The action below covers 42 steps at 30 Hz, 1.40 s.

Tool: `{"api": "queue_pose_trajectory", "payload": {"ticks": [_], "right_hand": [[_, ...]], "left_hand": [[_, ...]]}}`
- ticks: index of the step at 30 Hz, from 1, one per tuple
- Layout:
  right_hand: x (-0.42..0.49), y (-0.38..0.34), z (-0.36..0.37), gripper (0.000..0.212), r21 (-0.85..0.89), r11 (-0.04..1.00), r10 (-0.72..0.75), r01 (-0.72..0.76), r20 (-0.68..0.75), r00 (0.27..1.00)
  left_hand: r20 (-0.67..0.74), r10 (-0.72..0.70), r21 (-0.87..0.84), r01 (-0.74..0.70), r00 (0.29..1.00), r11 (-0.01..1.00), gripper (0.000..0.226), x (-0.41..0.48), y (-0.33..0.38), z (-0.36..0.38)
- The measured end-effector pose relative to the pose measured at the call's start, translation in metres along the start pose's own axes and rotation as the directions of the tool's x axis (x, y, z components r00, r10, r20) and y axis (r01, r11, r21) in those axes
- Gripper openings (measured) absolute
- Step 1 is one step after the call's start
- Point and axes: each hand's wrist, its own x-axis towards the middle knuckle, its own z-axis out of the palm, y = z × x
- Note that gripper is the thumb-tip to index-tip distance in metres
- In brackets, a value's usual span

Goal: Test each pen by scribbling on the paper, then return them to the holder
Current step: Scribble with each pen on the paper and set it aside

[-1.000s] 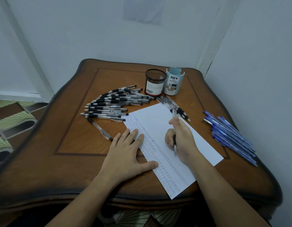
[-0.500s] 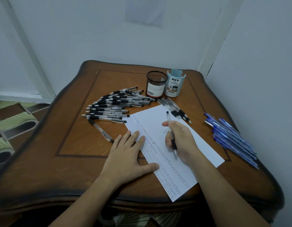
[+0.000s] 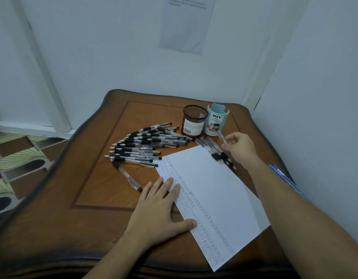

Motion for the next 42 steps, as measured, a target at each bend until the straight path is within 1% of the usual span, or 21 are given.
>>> {"api": "queue_pose_trajectory", "payload": {"ticks": [3, 6, 8, 10, 13, 14, 15, 17, 19, 21, 22, 25, 28, 30, 31, 33, 34, 36, 38, 40, 42], "right_hand": [[0.017, 0.011, 0.005, 0.016, -0.082, 0.995, 0.056, -0.053, 0.030, 0.998], [0.020, 0.016, 0.010, 0.018, -0.142, 0.990, 0.024, -0.007, 0.117, 0.993], [0.018, 0.015, 0.011, 0.023, -0.137, 0.990, 0.001, 0.014, 0.114, 0.993], [0.016, 0.012, 0.012, 0.025, -0.205, 0.978, -0.023, 0.042, 0.093, 0.995], [0.012, 0.005, 0.019, 0.024, -0.398, 0.901, -0.174, 0.173, 0.034, 0.984], [0.010, -0.001, 0.024, 0.024, -0.415, 0.875, -0.248, 0.249, 0.058, 0.967], [0.009, -0.008, 0.031, 0.024, -0.403, 0.854, -0.310, 0.330, 0.117, 0.944], [0.006, -0.025, 0.049, 0.028, -0.346, 0.827, -0.366, 0.444, 0.268, 0.891], [0.001, -0.038, 0.066, 0.039, -0.302, 0.832, -0.351, 0.466, 0.364, 0.863], [-0.003, -0.044, 0.080, 0.046, -0.256, 0.861, -0.333, 0.440, 0.371, 0.867], [-0.004, -0.045, 0.086, 0.046, -0.237, 0.871, -0.334, 0.430, 0.355, 0.873], [-0.007, -0.046, 0.095, 0.034, -0.231, 0.893, -0.319, 0.385, 0.278, 0.906], [-0.008, -0.046, 0.091, 0.023, -0.228, 0.889, -0.337, 0.396, 0.259, 0.905], [-0.010, -0.047, 0.080, 0.014, -0.158, 0.909, -0.337, 0.386, 0.268, 0.903], [-0.012, -0.048, 0.073, 0.009, -0.081, 0.931, -0.325, 0.356, 0.262, 0.909], [-0.018, -0.048, 0.056, 0.003, 0.165, 0.954, -0.283, 0.251, 0.210, 0.936], [-0.022, -0.047, 0.047, 0.003, 0.293, 0.936, -0.252, 0.195, 0.170, 0.953], [-0.031, -0.045, 0.033, 0.005, 0.535, 0.841, -0.170, 0.084, 0.114, 0.979], [-0.041, -0.043, 0.025, 0.007, 0.726, 0.687, -0.105, 0.008, 0.088, 0.990], [-0.051, -0.040, 0.021, 0.007, 0.826, 0.562, -0.030, -0.050, 0.081, 0.996], [-0.062, -0.038, 0.018, 0.010, 0.881, 0.458, 0.032, -0.117, 0.115, 0.993]], "left_hand": [[0.004, 0.005, 0.016, -0.005, 1.000, 1.000, 0.103, 0.000, 0.000, 0.000], [-0.003, 0.003, 0.019, -0.003, 1.000, 1.000, 0.103, 0.000, 0.000, 0.000], [-0.006, 0.004, 0.016, -0.004, 1.000, 1.000, 0.102, 0.000, 0.000, 0.000], [-0.006, 0.006, 0.012, -0.005, 1.000, 1.000, 0.102, 0.000, 0.000, 0.000], [0.000, 0.004, 0.007, -0.004, 1.000, 1.000, 0.103, 0.000, 0.000, 0.000], [-0.001, 0.001, 0.003, -0.001, 1.000, 1.000, 0.103, 0.000, 0.000, 0.000], [-0.003, 0.000, -0.002, 0.000, 1.000, 1.000, 0.102, 0.000, 0.000, 0.000], [-0.006, 0.000, -0.003, 0.000, 1.000, 1.000, 0.102, 0.000, 0.000, 0.000], [-0.008, 0.001, 0.005, -0.001, 1.000, 1.000, 0.102, 0.000, -0.001, 0.001], [-0.009, 0.003, 0.001, -0.003, 1.000, 1.000, 0.102, 0.000, -0.001, 0.001], [-0.010, 0.003, -0.002, -0.003, 1.000, 1.000, 0.103, 0.000, -0.002, 0.002], [-0.008, 0.005, 0.005, -0.005, 1.000, 1.000, 0.103, 0.000, -0.003, 0.002], [-0.005, 0.004, 0.010, -0.004, 1.000, 1.000, 0.102, 0.001, -0.003, 0.002], [0.002, 0.002, 0.016, -0.002, 1.000, 1.000, 0.103, 0.001, -0.003, 0.002], [0.005, 0.001, 0.022, -0.001, 1.000, 1.000, 0.104, 0.001, -0.003, 0.002], [0.004, -0.002, 0.029, 0.002, 1.000, 1.000, 0.106, 0.001, -0.002, 0.002], [0.001, -0.004, 0.027, 0.004, 1.000, 1.000, 0.106, 0.001, -0.002, 0.002], [-0.004, -0.014, 0.025, 0.015, 1.000, 1.000, 0.108, 0.000, -0.001, 0.002], [-0.006, -0.026, 0.038, 0.026, 1.000, 0.999, 0.113, 0.000, 0.001, 0.001], [-0.011, -0.034, 0.047, 0.034, 0.999, 0.998, 0.115, 0.001, 0.002, 0.001], [-0.020, -0.038, 0.049, 0.039, 0.999, 0.998, 0.116, 0.001, 0.002, 0.002]]}}
